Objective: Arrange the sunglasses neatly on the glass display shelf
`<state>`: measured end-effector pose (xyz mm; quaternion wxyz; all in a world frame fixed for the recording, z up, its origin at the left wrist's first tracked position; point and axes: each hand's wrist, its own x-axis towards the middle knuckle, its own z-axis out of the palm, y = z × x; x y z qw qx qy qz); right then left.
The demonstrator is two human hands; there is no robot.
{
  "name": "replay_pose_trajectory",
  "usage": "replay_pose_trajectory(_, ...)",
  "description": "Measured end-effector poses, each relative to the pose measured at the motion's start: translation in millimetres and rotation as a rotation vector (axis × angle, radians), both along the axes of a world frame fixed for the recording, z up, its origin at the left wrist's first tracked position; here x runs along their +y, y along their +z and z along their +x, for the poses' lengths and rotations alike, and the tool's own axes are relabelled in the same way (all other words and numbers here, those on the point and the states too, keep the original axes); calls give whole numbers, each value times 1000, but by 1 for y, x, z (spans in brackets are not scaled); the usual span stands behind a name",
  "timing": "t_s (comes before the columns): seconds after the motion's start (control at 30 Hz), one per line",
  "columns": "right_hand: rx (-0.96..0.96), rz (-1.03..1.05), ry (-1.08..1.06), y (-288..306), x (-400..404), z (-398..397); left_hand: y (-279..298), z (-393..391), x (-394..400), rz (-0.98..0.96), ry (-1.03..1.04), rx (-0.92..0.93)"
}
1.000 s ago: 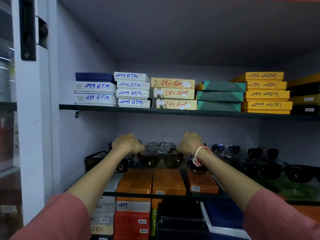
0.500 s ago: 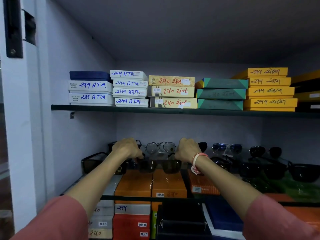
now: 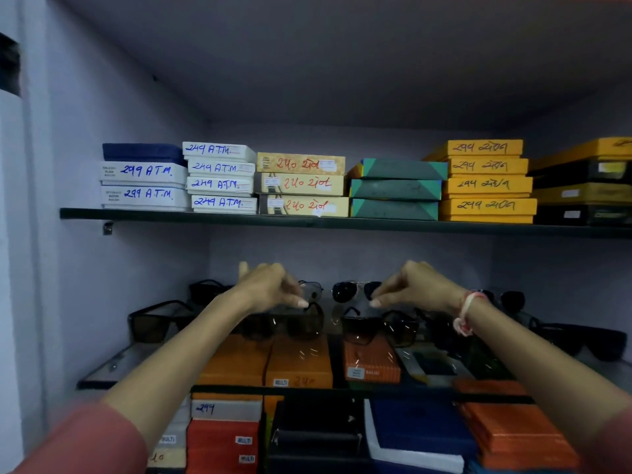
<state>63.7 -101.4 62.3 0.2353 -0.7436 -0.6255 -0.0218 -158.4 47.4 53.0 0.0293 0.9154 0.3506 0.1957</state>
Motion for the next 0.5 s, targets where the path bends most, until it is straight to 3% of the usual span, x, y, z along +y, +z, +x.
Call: replay_pose_trajectory(0.5, -35, -75, 107, -20, 4, 34, -22, 4, -5, -8, 35, -41)
